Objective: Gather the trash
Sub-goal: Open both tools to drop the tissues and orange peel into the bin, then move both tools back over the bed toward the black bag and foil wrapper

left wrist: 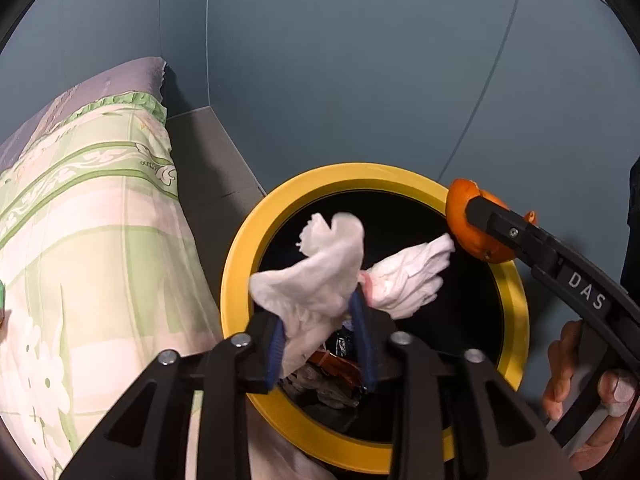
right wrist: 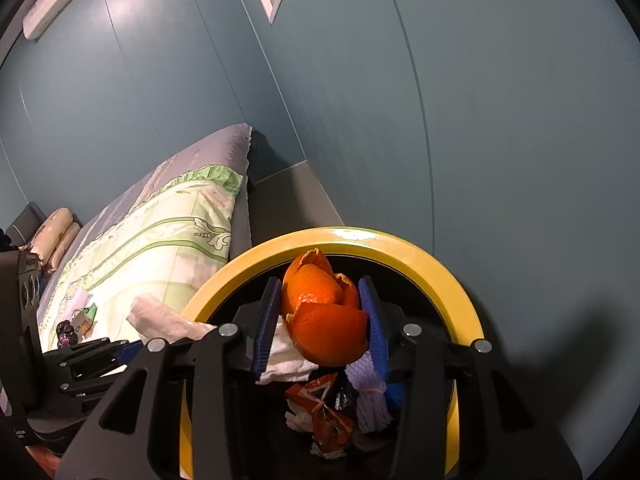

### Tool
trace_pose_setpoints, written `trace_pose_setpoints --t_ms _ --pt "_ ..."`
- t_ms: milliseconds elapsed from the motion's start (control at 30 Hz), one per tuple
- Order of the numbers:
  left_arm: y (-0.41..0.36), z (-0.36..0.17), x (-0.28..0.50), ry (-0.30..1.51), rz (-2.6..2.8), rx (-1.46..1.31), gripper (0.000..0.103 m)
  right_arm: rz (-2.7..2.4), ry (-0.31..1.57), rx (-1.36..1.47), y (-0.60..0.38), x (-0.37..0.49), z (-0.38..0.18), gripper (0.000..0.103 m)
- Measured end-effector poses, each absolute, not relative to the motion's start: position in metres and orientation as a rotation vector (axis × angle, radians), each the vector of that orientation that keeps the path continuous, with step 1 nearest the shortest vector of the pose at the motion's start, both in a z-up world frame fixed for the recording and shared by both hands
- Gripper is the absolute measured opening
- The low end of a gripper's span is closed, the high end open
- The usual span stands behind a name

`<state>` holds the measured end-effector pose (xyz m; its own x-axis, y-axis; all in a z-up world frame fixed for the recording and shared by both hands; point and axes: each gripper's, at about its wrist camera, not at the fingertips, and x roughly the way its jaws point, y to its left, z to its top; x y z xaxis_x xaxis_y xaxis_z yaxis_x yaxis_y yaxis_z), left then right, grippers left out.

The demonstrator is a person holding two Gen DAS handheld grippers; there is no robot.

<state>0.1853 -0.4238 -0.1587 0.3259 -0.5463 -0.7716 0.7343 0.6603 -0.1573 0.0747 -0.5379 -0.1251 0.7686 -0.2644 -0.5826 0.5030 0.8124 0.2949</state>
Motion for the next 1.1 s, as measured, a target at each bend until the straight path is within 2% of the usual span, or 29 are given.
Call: trace_pose_setpoints --t_ms 67,133,667,1100 --pt "-0.422 -0.158 0.186 0.905 -0.849 0.224 0.048 -0.430 0.547 0.464 -0.540 0.074 -0.125 0.048" --pt "-0.420 -0.156 0.185 0.891 -0.843 0.222 0.055 -0.439 0.539 0.467 -0.541 0.072 -0.124 0.050" --pt "-0.377 -0.131 0.198 0.858 -0.806 0.126 0.055 -0.449 0.510 0.445 -0.529 0.061 -0.104 0.050" --pt "-0.321 -0.091 0.201 0.782 -0.763 0.055 0.055 -0.413 0.479 0.386 -0.494 0.057 -0.070 0.051"
